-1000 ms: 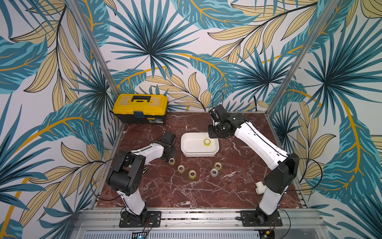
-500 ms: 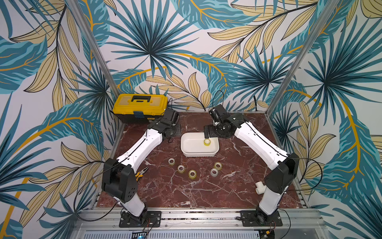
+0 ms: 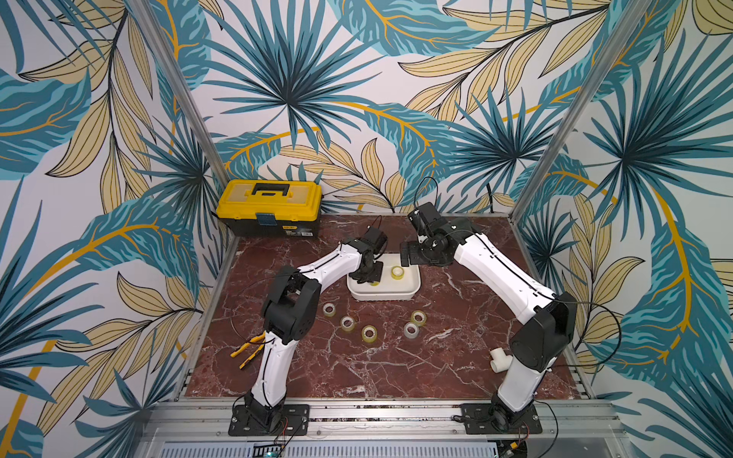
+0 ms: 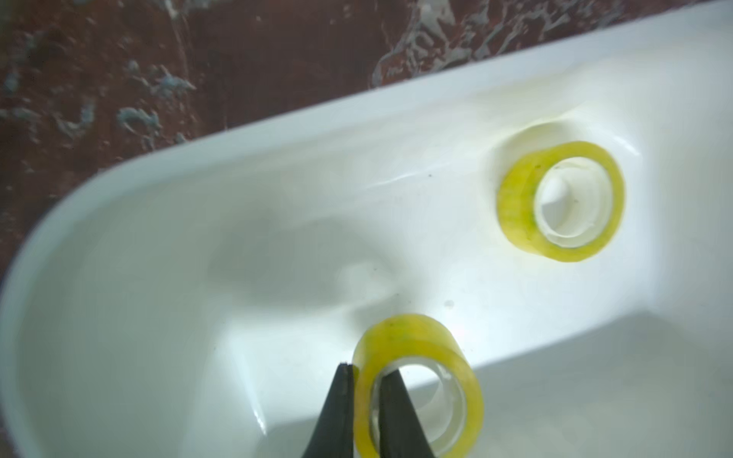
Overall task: Put the transparent tape into the storage box
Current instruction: Place the tape in the storage box.
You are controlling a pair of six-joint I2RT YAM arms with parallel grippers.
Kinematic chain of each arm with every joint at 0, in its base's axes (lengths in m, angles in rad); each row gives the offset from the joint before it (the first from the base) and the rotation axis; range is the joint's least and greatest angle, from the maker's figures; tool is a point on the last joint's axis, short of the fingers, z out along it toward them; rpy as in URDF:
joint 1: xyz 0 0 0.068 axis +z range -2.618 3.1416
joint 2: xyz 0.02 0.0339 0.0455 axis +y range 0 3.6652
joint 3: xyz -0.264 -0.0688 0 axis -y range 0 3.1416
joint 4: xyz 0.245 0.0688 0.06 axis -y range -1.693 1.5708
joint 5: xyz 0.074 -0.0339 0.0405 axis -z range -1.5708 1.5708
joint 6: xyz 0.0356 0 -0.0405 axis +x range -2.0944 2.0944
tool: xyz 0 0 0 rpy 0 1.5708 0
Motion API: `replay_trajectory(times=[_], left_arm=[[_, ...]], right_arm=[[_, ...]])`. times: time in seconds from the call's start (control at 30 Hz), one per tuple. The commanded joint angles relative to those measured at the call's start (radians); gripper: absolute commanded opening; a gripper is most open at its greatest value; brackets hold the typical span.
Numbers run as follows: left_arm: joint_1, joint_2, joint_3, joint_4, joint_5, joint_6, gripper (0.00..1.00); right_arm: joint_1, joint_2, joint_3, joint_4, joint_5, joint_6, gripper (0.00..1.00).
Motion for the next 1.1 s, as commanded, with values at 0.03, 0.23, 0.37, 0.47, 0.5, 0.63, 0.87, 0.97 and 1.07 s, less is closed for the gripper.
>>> replay_trajectory(times=[0.03, 0.23, 0.37, 0.47, 0.5, 0.63, 0.87, 0.97, 1.07], left_arm=[[0.005, 0.020, 0.108, 0.020, 0.008, 0.001, 0.00], [0.004, 0.070, 0.180, 0.031, 0.015, -0.014, 0.00], [0.000, 0.113, 0.215, 0.022, 0.027, -0.025, 0.00], [-0.005, 0.131, 0.216, 0.028, 0.029, -0.034, 0.00], [-0.007, 0.137, 0.217, 0.030, 0.029, -0.037, 0.00], [-0.008, 0.151, 0.221, 0.036, 0.030, -0.042, 0.00], [-0.011, 0.156, 0.219, 0.077, 0.046, -0.062, 0.00], [-0.014, 0.155, 0.218, 0.088, 0.052, -0.067, 0.03], [-0.015, 0.162, 0.219, 0.087, 0.062, -0.065, 0.09]], right_arm=[[-0.008, -0.039, -0.041, -0.025, 0.012, 0.015, 1.00], [-0.018, -0.042, -0.061, -0.026, 0.006, 0.014, 1.00], [-0.024, -0.039, -0.068, -0.026, 0.007, 0.009, 1.00], [-0.027, -0.039, -0.080, -0.026, 0.007, 0.008, 1.00], [-0.030, -0.039, -0.083, -0.024, 0.006, 0.008, 1.00], [-0.030, -0.038, -0.094, -0.023, 0.006, 0.009, 1.00], [-0.032, -0.042, -0.120, -0.013, -0.006, 0.014, 1.00], [-0.033, -0.042, -0.126, -0.010, -0.007, 0.012, 0.99], [-0.032, -0.042, -0.130, -0.008, -0.008, 0.012, 1.00]])
